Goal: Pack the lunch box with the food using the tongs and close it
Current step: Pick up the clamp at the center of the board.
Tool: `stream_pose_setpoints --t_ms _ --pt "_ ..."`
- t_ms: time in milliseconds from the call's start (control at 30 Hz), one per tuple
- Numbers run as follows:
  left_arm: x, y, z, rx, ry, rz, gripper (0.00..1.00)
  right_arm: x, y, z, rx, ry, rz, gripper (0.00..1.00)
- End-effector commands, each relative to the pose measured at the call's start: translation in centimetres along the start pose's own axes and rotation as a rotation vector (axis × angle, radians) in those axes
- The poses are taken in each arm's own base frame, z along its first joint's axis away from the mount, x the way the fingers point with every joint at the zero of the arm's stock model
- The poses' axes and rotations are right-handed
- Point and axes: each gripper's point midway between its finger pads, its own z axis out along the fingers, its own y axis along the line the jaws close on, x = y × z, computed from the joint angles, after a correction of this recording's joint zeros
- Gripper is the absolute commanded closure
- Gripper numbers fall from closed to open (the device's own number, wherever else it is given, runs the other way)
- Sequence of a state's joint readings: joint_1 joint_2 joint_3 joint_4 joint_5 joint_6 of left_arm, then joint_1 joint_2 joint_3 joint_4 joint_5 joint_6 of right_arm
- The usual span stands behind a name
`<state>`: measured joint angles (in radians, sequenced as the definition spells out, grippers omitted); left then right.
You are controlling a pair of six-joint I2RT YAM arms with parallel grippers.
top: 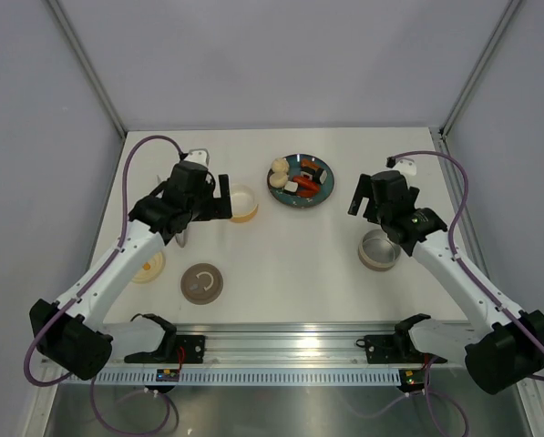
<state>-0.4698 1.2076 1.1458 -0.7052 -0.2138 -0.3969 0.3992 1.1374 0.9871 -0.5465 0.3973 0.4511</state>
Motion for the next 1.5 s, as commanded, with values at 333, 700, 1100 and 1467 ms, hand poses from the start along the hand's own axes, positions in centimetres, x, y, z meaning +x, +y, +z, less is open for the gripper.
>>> stream_pose_setpoints --t_ms 333,700,1100,1467 --pt "-3.7 3.4 -2.6 -0.189 -0.141 -0.059 0.01 0.2 0.3 -1.6 -0.093 -0.051 0.033 0.01" --pt "-3.0 2.7 0.0 -0.184 0.015 -0.025 0.01 0.7 -1.1 -3.3 -0.088 -0.066 0.031 0.01" --pt "-1.9 9.6 5.0 -0.216 0.207 -0.199 0.01 0.3 -0.3 -4.2 -0.126 -0.059 0.071 0.00" --pt "1.8 14.2 11.2 -0.364 0.369 -0.207 0.01 0.6 0.0 -4.2 -0.136 -0.037 0.094 0.01"
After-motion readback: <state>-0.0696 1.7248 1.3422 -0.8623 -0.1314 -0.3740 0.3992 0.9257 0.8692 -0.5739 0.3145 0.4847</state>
